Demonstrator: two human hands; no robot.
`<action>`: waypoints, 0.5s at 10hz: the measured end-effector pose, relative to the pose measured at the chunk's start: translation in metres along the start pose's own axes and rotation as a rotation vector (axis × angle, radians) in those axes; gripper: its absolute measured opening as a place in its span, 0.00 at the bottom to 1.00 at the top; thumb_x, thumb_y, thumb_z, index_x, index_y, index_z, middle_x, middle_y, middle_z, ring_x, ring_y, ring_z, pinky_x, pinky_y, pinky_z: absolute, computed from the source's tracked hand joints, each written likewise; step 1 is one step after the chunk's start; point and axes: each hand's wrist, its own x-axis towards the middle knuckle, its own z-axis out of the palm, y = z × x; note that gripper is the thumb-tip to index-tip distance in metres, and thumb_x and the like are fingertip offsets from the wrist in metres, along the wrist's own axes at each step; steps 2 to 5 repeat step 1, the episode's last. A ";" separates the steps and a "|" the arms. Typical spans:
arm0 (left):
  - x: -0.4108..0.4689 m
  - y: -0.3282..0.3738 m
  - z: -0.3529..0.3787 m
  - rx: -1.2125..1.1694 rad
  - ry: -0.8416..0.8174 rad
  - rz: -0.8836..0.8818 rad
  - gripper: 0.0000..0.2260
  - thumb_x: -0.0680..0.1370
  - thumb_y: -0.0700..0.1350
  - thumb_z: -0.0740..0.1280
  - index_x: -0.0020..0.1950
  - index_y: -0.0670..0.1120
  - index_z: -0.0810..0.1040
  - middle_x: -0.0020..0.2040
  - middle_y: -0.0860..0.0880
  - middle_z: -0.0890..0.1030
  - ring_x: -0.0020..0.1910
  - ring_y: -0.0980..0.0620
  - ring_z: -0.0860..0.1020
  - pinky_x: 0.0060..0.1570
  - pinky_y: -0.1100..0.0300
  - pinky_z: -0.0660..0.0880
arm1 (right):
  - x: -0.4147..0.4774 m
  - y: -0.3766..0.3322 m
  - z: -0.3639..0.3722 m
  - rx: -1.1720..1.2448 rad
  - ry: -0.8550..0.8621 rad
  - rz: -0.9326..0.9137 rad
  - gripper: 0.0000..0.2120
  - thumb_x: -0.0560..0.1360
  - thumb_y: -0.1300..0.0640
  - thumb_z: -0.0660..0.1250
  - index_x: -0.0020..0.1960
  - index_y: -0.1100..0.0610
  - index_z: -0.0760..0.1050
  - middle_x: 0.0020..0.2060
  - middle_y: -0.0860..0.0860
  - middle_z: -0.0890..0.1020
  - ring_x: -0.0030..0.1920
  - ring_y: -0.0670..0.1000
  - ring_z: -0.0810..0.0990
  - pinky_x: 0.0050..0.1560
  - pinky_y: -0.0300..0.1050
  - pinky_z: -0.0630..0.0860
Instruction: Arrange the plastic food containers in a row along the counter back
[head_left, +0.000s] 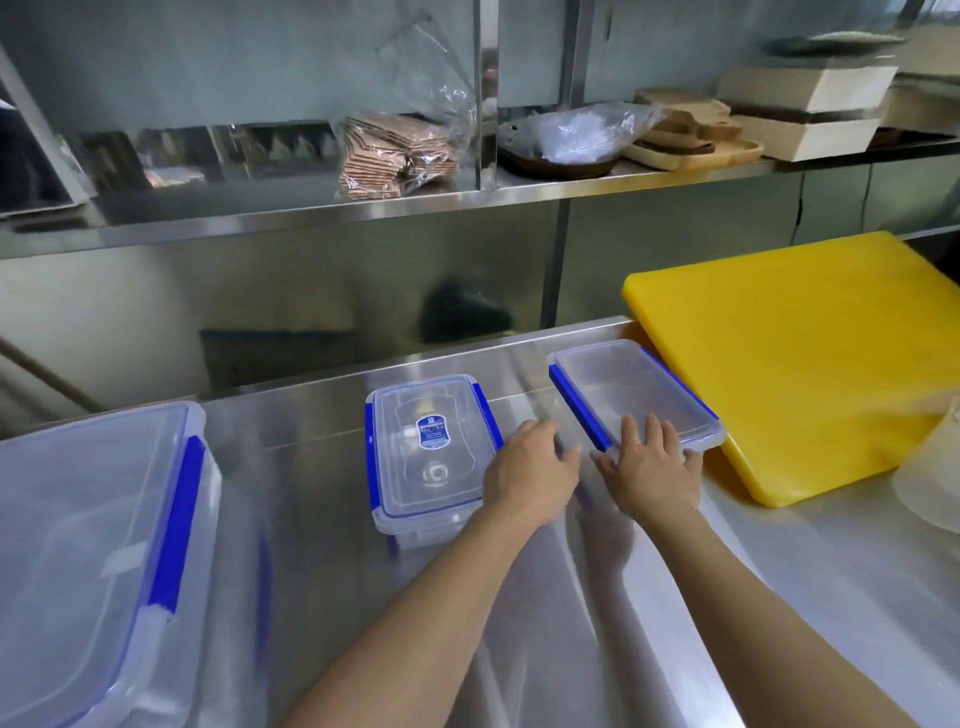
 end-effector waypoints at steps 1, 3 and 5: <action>-0.019 -0.007 -0.039 -0.001 0.142 -0.011 0.15 0.79 0.51 0.59 0.62 0.46 0.74 0.62 0.46 0.78 0.59 0.45 0.76 0.55 0.53 0.73 | 0.006 -0.014 -0.038 0.122 -0.138 -0.025 0.21 0.77 0.44 0.60 0.63 0.57 0.69 0.58 0.57 0.76 0.57 0.57 0.75 0.55 0.51 0.73; -0.019 -0.007 -0.039 -0.001 0.142 -0.011 0.15 0.79 0.51 0.59 0.62 0.46 0.74 0.62 0.46 0.78 0.59 0.45 0.76 0.55 0.53 0.73 | 0.006 -0.014 -0.038 0.122 -0.138 -0.025 0.21 0.77 0.44 0.60 0.63 0.57 0.69 0.58 0.57 0.76 0.57 0.57 0.75 0.55 0.51 0.73; -0.019 -0.007 -0.039 -0.001 0.142 -0.011 0.15 0.79 0.51 0.59 0.62 0.46 0.74 0.62 0.46 0.78 0.59 0.45 0.76 0.55 0.53 0.73 | 0.006 -0.014 -0.038 0.122 -0.138 -0.025 0.21 0.77 0.44 0.60 0.63 0.57 0.69 0.58 0.57 0.76 0.57 0.57 0.75 0.55 0.51 0.73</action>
